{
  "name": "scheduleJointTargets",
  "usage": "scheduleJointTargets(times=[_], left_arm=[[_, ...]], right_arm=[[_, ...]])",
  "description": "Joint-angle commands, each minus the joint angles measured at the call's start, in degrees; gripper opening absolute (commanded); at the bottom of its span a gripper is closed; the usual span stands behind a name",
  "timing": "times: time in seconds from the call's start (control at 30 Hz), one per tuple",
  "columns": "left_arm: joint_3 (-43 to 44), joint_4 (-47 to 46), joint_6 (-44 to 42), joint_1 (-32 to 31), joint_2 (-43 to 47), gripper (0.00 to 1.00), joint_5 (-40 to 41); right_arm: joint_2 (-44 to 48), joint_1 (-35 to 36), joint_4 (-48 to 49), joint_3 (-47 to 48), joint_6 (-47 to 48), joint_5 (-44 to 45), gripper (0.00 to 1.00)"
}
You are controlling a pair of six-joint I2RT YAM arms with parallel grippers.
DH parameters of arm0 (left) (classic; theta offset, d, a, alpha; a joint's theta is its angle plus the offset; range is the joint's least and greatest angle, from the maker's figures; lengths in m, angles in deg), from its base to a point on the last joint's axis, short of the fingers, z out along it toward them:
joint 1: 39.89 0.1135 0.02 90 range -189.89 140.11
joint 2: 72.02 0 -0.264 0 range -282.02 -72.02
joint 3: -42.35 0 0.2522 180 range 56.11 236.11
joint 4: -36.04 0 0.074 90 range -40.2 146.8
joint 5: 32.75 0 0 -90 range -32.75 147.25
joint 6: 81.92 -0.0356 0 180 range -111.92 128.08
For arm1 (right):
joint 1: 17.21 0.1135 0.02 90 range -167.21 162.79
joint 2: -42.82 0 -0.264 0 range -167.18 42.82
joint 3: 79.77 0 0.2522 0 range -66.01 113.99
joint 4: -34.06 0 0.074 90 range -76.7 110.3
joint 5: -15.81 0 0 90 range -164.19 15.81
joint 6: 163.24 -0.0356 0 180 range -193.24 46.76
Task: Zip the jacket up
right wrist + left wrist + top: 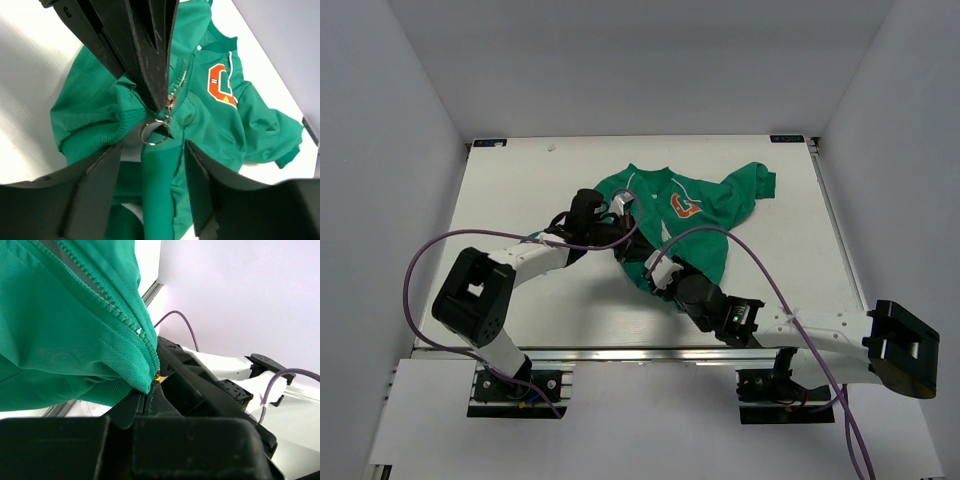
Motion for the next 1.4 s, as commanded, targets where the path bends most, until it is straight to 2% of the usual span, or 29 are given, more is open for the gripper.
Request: scheduleJointTargets(times=[0.0,0.17,0.23,0.33,0.37,0.53,0.9,1.03,1.07,1.17,1.33,1.37], left_arm=[[-0.3,0.0,-0.6,0.0,4.0,0.00,0.3],[-0.9,0.2,-0.8,0.0,3.8,0.00,0.5],[-0.9,1.1,-1.3,0.0,3.7,0.00,0.9],[0.1,3.6,-3.1,0.0,3.6,0.00,1.5],[0.4,4.2,-4.0,0.0,3.6,0.00,1.6],[2.7,10.7,-7.9,-0.4,3.1,0.00,2.9],[2.8,10.7,-8.9,-1.6,2.1,0.00,2.4],[3.4,10.9,-9.4,-1.9,1.9,0.00,2.4],[3.4,11.0,-9.5,-2.1,1.8,0.00,2.4],[3.4,11.4,-10.1,-2.4,1.7,0.00,2.6],[2.9,11.6,-10.5,-2.5,1.7,0.00,2.7],[2.8,11.4,-10.6,-2.6,1.7,0.00,2.7]], right_arm=[[-0.7,-0.2,6.1,-0.1,-0.6,1.2,0.46],[-0.5,-0.3,4.3,0.7,-1.4,1.0,0.22],[0.3,-0.3,3.1,0.8,-2.8,-0.1,0.19],[1.6,-0.3,1.8,0.3,-3.7,-1.0,0.08],[2.2,-0.4,1.7,0.2,-3.9,-0.9,0.00],[3.1,-1.2,0.4,0.5,-4.4,-3.6,0.00],[3.0,-2.0,0.2,0.2,-5.3,-6.9,0.01],[2.7,-2.1,0.0,0.9,-5.5,-9.3,0.09],[2.4,-2.1,-0.1,1.1,-5.5,-9.6,0.15],[1.8,-2.1,-1.1,1.8,-5.9,-10.0,0.23],[3.0,-2.3,-1.0,2.0,-7.5,-11.7,0.26],[3.6,-2.4,-0.8,2.0,-8.0,-12.2,0.29]])
